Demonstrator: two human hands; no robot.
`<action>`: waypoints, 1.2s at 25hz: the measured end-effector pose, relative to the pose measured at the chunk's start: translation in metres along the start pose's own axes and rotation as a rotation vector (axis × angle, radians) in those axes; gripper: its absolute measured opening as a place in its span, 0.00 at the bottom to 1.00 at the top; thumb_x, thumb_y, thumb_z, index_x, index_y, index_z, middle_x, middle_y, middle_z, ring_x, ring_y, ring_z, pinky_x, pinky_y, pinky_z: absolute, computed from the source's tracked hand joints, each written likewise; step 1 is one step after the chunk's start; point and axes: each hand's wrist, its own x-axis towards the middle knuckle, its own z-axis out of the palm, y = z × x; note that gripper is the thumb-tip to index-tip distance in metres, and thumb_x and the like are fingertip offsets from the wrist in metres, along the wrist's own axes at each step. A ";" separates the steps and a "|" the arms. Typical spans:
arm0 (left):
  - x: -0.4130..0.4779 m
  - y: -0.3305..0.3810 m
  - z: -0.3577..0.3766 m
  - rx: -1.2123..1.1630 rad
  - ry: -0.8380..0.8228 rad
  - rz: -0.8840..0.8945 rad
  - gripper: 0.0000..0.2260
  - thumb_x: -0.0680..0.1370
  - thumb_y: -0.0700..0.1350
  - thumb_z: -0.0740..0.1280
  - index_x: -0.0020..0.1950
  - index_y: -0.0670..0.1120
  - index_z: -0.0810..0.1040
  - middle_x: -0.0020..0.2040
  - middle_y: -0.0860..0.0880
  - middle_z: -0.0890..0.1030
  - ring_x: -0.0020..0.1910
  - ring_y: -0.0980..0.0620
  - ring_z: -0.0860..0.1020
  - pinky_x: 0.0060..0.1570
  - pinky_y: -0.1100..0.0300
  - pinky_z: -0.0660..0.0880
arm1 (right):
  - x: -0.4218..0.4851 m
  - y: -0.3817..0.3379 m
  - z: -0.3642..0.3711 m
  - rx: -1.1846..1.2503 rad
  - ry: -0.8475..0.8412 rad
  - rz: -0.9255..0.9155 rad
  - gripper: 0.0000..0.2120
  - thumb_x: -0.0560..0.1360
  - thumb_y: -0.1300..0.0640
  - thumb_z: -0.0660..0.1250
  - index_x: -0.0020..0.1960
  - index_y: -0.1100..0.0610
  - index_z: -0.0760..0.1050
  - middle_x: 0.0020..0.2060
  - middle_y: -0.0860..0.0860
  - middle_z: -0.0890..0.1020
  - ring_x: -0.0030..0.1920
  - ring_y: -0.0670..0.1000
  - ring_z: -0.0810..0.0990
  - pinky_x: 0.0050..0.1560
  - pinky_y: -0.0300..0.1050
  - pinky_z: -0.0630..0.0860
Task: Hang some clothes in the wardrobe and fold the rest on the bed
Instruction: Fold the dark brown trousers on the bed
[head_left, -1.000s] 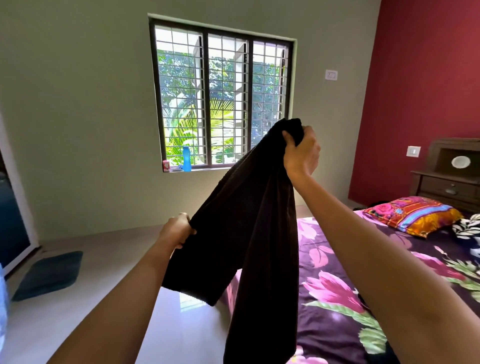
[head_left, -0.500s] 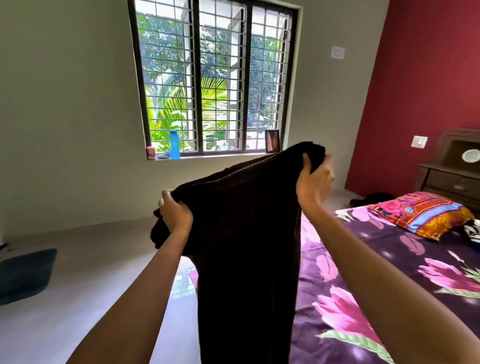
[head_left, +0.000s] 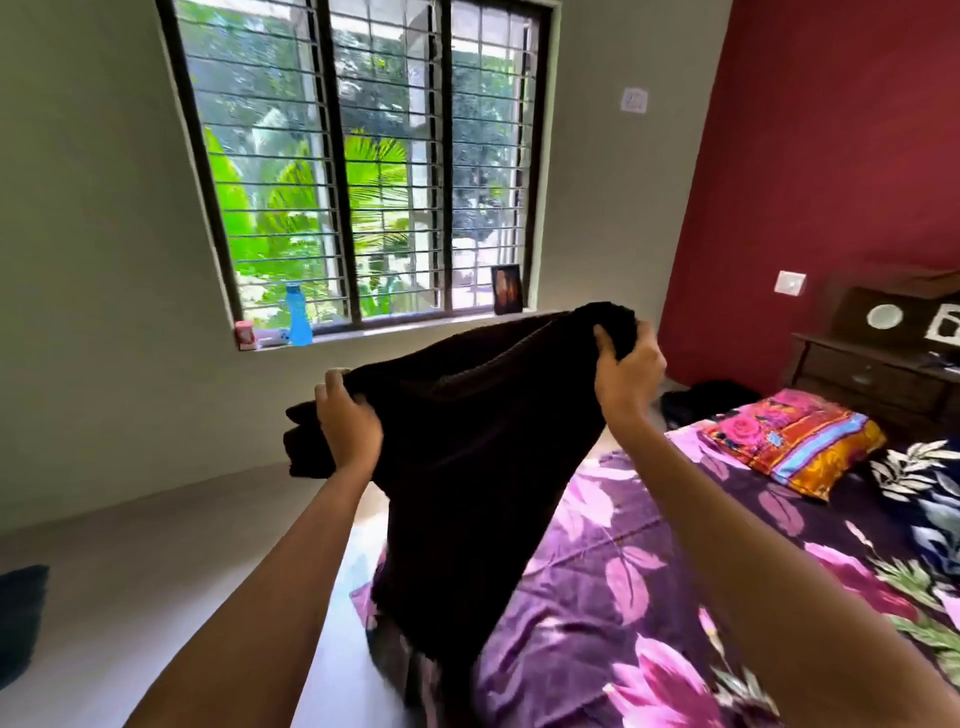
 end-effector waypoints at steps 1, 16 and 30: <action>0.005 0.010 0.011 -0.008 -0.020 0.015 0.11 0.76 0.29 0.56 0.57 0.31 0.71 0.56 0.30 0.72 0.55 0.33 0.72 0.55 0.51 0.62 | 0.013 0.000 -0.003 -0.019 0.005 -0.011 0.16 0.77 0.54 0.66 0.59 0.63 0.73 0.52 0.61 0.80 0.54 0.61 0.78 0.54 0.50 0.71; 0.023 0.056 0.294 -0.118 -0.492 0.053 0.13 0.80 0.38 0.56 0.62 0.38 0.73 0.59 0.38 0.74 0.55 0.35 0.74 0.51 0.47 0.69 | 0.157 0.102 -0.018 -0.423 0.460 -0.149 0.15 0.72 0.64 0.68 0.58 0.64 0.75 0.54 0.57 0.81 0.56 0.57 0.79 0.57 0.35 0.66; -0.047 0.134 0.538 -0.357 -1.140 -0.082 0.09 0.76 0.33 0.58 0.54 0.35 0.73 0.51 0.34 0.77 0.54 0.36 0.75 0.53 0.47 0.71 | 0.286 0.235 -0.099 -0.626 0.579 0.157 0.12 0.77 0.63 0.65 0.59 0.64 0.71 0.51 0.61 0.79 0.53 0.59 0.78 0.44 0.35 0.65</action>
